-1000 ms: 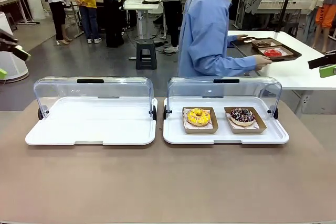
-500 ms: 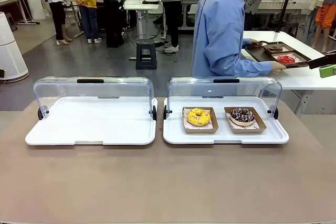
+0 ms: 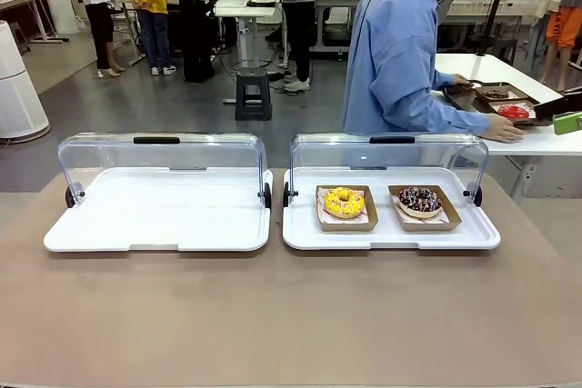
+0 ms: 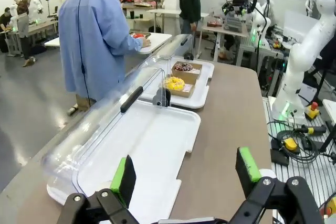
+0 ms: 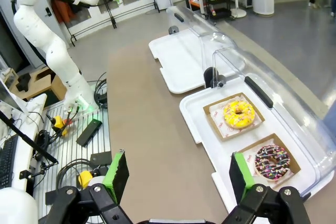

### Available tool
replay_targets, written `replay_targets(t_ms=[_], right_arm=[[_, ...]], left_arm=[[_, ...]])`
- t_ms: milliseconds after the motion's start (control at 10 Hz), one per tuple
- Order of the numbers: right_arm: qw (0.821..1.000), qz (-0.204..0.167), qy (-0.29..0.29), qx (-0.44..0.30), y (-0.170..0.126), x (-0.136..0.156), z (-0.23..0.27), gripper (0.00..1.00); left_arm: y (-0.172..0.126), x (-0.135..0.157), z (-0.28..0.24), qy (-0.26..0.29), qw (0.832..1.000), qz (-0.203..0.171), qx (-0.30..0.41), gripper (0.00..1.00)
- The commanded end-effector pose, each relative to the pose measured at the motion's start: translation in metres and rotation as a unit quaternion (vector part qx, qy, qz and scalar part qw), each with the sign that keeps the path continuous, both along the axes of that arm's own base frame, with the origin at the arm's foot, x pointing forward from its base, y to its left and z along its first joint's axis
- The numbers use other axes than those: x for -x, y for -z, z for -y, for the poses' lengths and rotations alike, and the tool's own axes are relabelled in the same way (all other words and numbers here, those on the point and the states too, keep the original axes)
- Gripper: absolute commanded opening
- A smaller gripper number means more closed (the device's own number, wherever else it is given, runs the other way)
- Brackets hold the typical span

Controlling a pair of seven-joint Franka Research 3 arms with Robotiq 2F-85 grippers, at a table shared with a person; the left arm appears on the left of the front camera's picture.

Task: Provide the desired donut to the person.
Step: Place the picked Paper togo box onto the Handle tray extended by the person.

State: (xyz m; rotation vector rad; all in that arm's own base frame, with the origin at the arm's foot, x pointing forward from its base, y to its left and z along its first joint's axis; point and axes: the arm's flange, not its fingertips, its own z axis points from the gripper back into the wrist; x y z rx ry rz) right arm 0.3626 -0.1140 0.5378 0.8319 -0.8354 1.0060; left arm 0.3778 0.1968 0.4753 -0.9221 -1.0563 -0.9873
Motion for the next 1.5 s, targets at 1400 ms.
replay_targets(t_ms=[1400], right_arm=[[1.000, 0.007, -0.004, -0.009, 0.000, -0.001, -0.001, 1.00]], left_arm=[[-0.055, -0.012, 0.005, 0.040, 0.992, 0.002, -0.117, 1.00]])
